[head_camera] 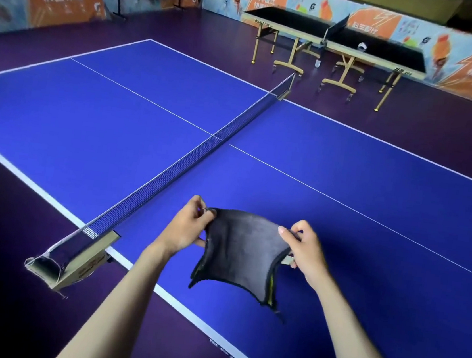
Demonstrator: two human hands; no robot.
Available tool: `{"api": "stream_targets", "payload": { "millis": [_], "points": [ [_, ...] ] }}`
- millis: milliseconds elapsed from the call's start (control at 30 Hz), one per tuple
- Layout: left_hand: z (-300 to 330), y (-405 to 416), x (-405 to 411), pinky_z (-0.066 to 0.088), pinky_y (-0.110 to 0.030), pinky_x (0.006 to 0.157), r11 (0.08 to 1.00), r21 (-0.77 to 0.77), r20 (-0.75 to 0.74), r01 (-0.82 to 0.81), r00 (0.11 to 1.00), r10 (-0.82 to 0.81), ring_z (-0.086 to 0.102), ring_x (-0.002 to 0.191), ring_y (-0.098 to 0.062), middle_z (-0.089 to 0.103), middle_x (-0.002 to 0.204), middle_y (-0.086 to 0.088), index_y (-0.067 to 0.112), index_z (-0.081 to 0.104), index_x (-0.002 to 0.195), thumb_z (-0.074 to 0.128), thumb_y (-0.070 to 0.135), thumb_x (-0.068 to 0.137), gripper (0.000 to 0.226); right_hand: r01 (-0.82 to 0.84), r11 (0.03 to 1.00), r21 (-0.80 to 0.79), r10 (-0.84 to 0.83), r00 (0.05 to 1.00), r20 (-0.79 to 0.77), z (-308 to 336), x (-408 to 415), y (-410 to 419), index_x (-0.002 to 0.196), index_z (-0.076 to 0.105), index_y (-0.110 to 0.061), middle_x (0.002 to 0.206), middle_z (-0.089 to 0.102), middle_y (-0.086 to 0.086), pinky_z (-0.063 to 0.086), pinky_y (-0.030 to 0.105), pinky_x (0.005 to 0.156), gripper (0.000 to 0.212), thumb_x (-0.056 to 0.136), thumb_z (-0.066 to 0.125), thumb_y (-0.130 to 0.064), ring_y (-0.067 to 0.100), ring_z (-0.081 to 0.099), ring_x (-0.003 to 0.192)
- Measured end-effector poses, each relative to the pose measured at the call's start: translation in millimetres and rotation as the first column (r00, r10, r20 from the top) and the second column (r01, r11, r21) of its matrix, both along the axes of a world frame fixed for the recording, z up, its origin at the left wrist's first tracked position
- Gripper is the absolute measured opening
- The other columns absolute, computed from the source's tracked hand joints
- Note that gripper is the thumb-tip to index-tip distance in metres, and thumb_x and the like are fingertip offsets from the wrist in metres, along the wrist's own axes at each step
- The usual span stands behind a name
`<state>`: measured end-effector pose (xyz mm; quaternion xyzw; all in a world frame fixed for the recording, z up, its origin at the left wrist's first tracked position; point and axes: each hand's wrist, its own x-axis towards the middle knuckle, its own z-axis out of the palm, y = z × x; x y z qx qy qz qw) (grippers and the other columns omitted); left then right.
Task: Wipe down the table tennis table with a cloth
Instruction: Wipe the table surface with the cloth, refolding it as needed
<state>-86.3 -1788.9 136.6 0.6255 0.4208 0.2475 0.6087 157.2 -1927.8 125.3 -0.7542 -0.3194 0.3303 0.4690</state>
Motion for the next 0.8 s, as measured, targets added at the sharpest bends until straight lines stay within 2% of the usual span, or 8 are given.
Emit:
{"api": "stream_targets", "payload": {
  "millis": [167,267,400,500,567,633,700,800],
  "points": [
    [-10.5,-44.2,46.1,0.059,-0.043,0.052,0.998,0.047,0.001,0.037,0.999,-0.037,0.055,0.071,-0.024,0.053,0.077,-0.014,0.008,0.037,0.096,0.059,0.020,0.101,0.025,0.097,0.993,0.068,-0.086,0.985,-0.147,2.7,-29.7,0.5,0.084,0.044,-0.010,0.076,0.046,0.010,0.056,0.034,0.045,0.034,0.095,0.075,-0.018,0.022,0.052,0.061],
    [-9.7,-67.0,66.6,0.060,-0.054,0.059,0.996,0.087,-0.002,-0.006,1.000,0.006,0.057,0.066,-0.030,0.060,0.077,-0.019,0.019,0.040,0.089,0.069,0.036,0.091,0.034,0.111,0.989,0.101,-0.088,0.974,-0.208,3.7,-34.3,-5.2,0.086,0.053,-0.007,0.080,0.061,0.011,0.059,0.037,0.052,0.031,0.096,0.074,-0.027,0.023,0.069,0.067],
    [-9.8,-84.9,82.2,0.055,-0.043,0.065,0.994,0.108,-0.029,-0.003,1.000,0.006,0.064,0.072,-0.028,0.071,0.088,0.000,0.023,0.044,0.096,0.087,0.045,0.072,0.054,0.020,0.987,0.158,0.053,0.895,-0.442,8.6,-24.4,-22.2,0.116,0.069,-0.013,0.112,0.078,0.005,0.063,0.044,0.079,0.031,0.109,0.048,-0.035,0.028,0.078,0.094],
    [-17.1,-91.4,94.0,0.048,-0.026,0.053,0.975,0.154,-0.058,-0.162,0.983,0.172,0.062,0.062,-0.016,0.069,0.079,0.004,0.023,0.045,0.096,0.083,0.028,0.080,0.042,-0.142,0.967,0.209,0.230,0.838,-0.495,3.0,-16.8,-34.6,0.136,0.065,-0.029,0.130,0.071,-0.012,0.059,0.041,0.097,0.037,0.112,0.038,-0.034,0.022,0.073,0.114],
    [-21.8,-93.8,102.2,0.047,-0.026,0.053,0.959,0.187,-0.095,-0.215,0.967,0.236,0.061,0.060,-0.016,0.067,0.072,0.003,0.027,0.045,0.096,0.073,0.023,0.086,0.029,-0.207,0.948,0.242,0.307,0.795,-0.523,-1.4,-10.1,-39.1,0.141,0.061,-0.032,0.135,0.068,-0.017,0.056,0.040,0.102,0.037,0.112,0.038,-0.032,0.021,0.070,0.120],
    [-25.6,-94.5,108.6,0.049,-0.036,0.056,0.954,0.208,-0.127,-0.215,0.961,0.245,0.058,0.057,-0.016,0.064,0.067,0.004,0.028,0.045,0.096,0.064,0.025,0.090,0.020,-0.241,0.935,0.258,0.342,0.802,-0.490,-6.9,-1.4,-40.6,0.143,0.060,-0.028,0.137,0.067,-0.015,0.056,0.038,0.102,0.036,0.112,0.041,-0.026,0.020,0.069,0.122],
    [-26.9,-93.0,111.9,0.050,-0.045,0.061,0.948,0.226,-0.143,-0.225,0.955,0.261,0.056,0.058,-0.021,0.063,0.065,0.003,0.026,0.046,0.096,0.058,0.027,0.093,0.013,-0.232,0.939,0.255,0.311,0.891,-0.331,-18.8,6.7,-38.8,0.136,0.064,-0.027,0.134,0.069,-0.013,0.056,0.030,0.100,0.032,0.111,0.047,-0.017,0.017,0.066,0.126],
    [-22.0,-87.0,112.7,0.052,-0.050,0.067,0.941,0.176,-0.095,-0.291,0.946,0.310,0.058,0.064,-0.027,0.065,0.070,0.001,0.022,0.047,0.096,0.055,0.028,0.094,0.010,-0.270,0.953,0.138,0.281,0.958,-0.064,-37.7,13.7,-35.5,0.141,0.053,-0.040,0.148,0.052,-0.025,0.042,0.022,0.110,0.043,0.102,0.067,-0.030,-0.003,0.043,0.141]
  ]
}}
